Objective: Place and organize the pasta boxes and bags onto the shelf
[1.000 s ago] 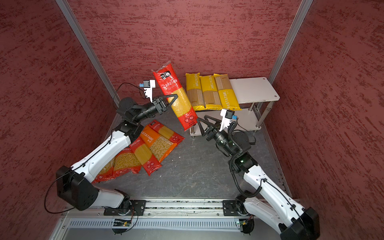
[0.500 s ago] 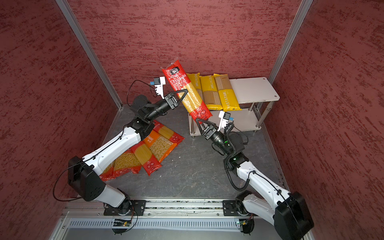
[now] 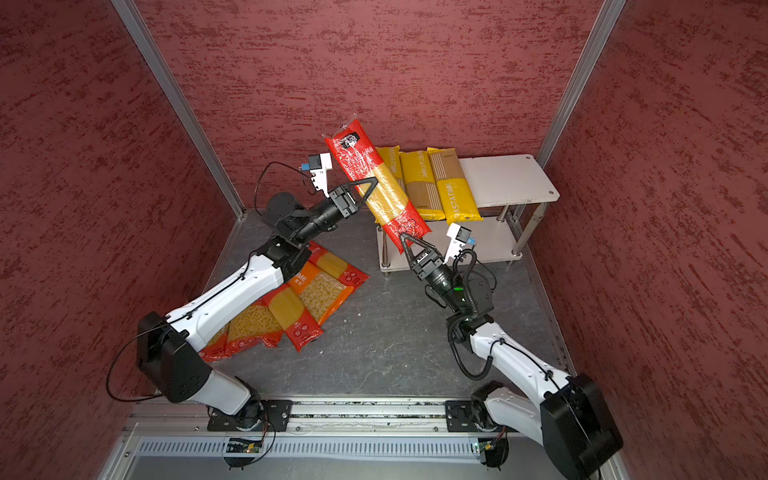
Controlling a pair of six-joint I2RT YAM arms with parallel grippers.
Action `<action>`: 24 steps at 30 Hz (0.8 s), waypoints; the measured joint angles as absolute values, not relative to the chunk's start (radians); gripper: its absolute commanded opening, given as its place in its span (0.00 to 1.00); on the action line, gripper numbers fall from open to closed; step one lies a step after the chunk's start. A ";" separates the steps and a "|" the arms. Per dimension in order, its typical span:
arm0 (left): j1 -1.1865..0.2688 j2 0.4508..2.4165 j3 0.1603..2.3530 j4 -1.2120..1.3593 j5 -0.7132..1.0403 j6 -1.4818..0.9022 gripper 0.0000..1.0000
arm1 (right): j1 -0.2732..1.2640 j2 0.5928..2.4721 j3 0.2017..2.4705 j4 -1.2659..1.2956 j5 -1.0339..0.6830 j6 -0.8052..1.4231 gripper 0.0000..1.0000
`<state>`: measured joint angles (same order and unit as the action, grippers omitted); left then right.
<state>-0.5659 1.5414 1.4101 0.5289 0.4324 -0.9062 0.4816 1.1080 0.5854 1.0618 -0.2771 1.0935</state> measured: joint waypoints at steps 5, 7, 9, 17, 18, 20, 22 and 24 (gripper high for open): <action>-0.566 1.547 1.411 0.545 0.433 -0.928 0.00 | 0.472 1.108 0.580 1.073 -0.259 1.101 0.37; -0.566 1.553 1.412 0.548 0.434 -0.936 0.00 | 0.469 1.108 0.579 1.073 -0.253 1.102 0.34; -0.566 1.559 1.415 0.549 0.434 -0.947 0.00 | 0.468 1.108 0.579 1.074 -0.247 1.103 0.35; -0.566 1.583 1.422 0.570 0.440 -0.981 0.00 | 0.462 1.113 0.579 1.093 -0.231 1.110 0.39; -0.566 1.586 1.422 0.577 0.443 -0.989 0.00 | 0.459 1.114 0.579 1.095 -0.231 1.111 0.36; -0.566 1.590 1.422 0.584 0.448 -1.000 0.00 | 0.456 1.115 0.579 1.097 -0.230 1.112 0.32; -0.566 1.591 1.422 0.586 0.448 -1.006 0.00 | 0.454 1.117 0.579 1.101 -0.231 1.113 0.28; -0.566 1.591 1.422 0.586 0.449 -1.011 0.00 | 0.454 1.117 0.579 1.108 -0.232 1.116 0.23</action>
<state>-0.5663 1.5913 1.4216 0.5858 0.4492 -1.0115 0.4541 1.1168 0.5793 1.1080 -0.2317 1.1160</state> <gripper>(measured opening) 0.207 0.263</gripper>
